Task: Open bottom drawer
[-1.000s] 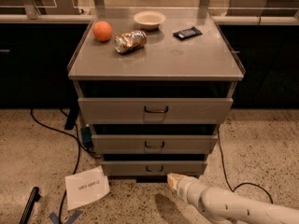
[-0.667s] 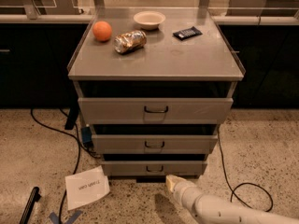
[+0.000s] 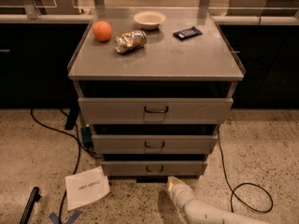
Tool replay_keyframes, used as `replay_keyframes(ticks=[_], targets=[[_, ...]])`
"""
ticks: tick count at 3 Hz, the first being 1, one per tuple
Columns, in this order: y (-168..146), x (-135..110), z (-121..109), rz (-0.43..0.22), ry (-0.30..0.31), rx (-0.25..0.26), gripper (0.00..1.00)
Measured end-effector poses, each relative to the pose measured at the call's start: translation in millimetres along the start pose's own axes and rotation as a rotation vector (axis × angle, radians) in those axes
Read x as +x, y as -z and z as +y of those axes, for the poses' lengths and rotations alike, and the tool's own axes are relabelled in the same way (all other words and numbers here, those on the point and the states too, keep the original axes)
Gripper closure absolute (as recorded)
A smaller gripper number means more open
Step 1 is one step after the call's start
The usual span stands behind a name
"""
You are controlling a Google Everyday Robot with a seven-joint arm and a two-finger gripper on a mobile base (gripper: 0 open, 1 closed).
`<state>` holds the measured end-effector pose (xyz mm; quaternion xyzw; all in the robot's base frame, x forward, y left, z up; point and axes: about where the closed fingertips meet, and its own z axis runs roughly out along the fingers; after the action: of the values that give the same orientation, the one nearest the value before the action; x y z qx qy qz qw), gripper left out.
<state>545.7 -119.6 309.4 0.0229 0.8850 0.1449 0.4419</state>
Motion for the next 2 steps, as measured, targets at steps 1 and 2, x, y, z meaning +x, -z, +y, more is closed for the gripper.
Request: replay_keyframes(ticks=[1,2], targets=[[-3.3,3.0,-2.3,0.0,-0.011,0.006,1.0],[-1.9,11.2,-1.5,-0.017,-0.017,0.02,1.0]])
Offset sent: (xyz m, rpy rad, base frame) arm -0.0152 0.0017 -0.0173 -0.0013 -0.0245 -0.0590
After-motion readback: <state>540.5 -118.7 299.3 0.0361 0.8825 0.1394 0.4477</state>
